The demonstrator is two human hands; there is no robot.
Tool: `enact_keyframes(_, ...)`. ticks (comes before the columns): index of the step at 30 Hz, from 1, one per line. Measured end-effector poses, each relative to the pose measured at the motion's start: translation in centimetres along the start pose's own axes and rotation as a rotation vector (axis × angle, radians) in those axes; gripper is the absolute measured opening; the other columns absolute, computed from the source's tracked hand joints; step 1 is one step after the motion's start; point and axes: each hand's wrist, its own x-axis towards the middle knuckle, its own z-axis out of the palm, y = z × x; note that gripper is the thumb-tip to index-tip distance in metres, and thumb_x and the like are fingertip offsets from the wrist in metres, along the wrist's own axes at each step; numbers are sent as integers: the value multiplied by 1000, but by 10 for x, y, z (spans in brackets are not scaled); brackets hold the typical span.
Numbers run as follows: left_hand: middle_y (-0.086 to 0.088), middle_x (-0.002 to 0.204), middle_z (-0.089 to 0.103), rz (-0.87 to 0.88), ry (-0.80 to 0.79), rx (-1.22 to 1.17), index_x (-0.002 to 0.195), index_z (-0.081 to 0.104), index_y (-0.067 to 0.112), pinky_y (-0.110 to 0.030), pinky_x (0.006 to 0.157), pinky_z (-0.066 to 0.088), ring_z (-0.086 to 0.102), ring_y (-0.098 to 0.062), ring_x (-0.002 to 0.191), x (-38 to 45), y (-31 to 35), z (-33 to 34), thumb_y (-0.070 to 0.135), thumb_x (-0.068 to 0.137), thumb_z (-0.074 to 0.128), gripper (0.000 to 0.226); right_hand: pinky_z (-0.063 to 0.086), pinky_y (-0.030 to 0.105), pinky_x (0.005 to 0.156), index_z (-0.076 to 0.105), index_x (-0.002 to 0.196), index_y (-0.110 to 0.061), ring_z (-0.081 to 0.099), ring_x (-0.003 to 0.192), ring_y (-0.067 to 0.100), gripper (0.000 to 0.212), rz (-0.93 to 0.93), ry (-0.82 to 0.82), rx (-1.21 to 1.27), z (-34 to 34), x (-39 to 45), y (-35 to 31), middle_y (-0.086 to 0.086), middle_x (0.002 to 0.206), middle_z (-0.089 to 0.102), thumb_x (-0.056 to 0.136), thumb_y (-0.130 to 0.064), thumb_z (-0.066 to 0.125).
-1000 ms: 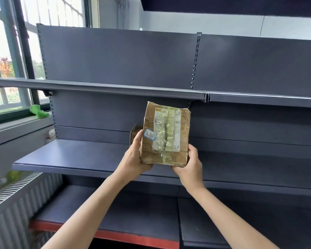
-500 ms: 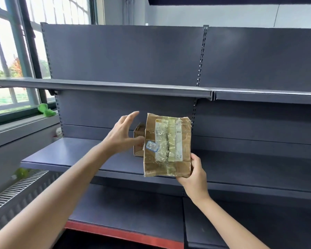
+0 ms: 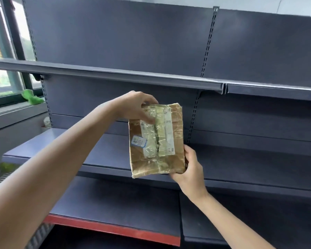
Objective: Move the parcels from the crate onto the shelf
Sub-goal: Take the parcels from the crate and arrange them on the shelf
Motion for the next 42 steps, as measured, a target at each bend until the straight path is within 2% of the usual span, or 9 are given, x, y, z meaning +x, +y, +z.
enact_keyframes(3,2,93,69,7,37,-25,110,64,27,-26,75,50,63,-15,85,4,-23,-4,29,68,77,44,44,3,75,41,130,-12,55,91,-17,77,2,-15,-38,17,19,-3,-22,100,56,64,-3,80)
enact_keyframes(7,-1,93,71,-34,156,-155,106,68,26,-31,82,52,64,-20,89,11,-71,-2,23,67,78,41,45,6,79,44,129,-15,56,98,-10,75,0,-7,-60,46,46,-5,-19,104,58,64,-3,80)
enact_keyframes(14,3,86,72,-249,419,-617,95,70,33,-42,79,57,69,-17,85,19,-149,30,23,65,78,32,39,2,83,39,130,-23,49,102,-10,61,137,289,115,88,81,-7,-24,112,48,79,-4,66)
enact_keyframes(17,4,84,74,-318,506,-840,89,71,37,-47,77,57,70,-19,82,21,-160,57,31,57,74,33,47,21,90,42,125,-24,56,106,1,48,218,216,241,105,89,-4,-10,116,57,84,-7,60)
enact_keyframes(22,9,80,73,-376,591,-997,88,69,41,-47,80,56,69,-18,84,27,-157,93,41,56,68,32,42,34,102,33,138,-23,48,122,13,59,249,199,155,114,105,2,-5,130,52,86,-12,60)
enact_keyframes(30,3,93,67,-306,505,-986,110,57,17,-41,74,59,67,-21,86,67,-157,96,28,72,76,44,36,-5,73,35,137,-16,47,109,4,61,165,193,61,87,158,22,-10,121,49,84,4,59)
enact_keyframes(34,-1,88,64,-257,412,-930,102,47,21,-53,76,56,66,-29,85,100,-161,102,29,78,69,33,36,15,97,34,138,-14,44,118,7,61,148,154,44,75,192,45,-6,128,47,84,0,61)
enact_keyframes(37,-8,89,63,-267,355,-810,96,40,24,-56,78,53,65,-33,88,129,-170,113,39,75,62,35,36,23,100,36,136,-11,44,118,9,59,123,120,42,71,219,71,-7,125,45,84,2,60)
enact_keyframes(42,-4,86,59,-252,361,-685,100,35,20,-51,71,55,65,-32,81,174,-180,135,21,88,60,28,40,41,105,37,136,-9,50,119,17,59,99,127,24,73,253,120,0,127,50,83,3,61)
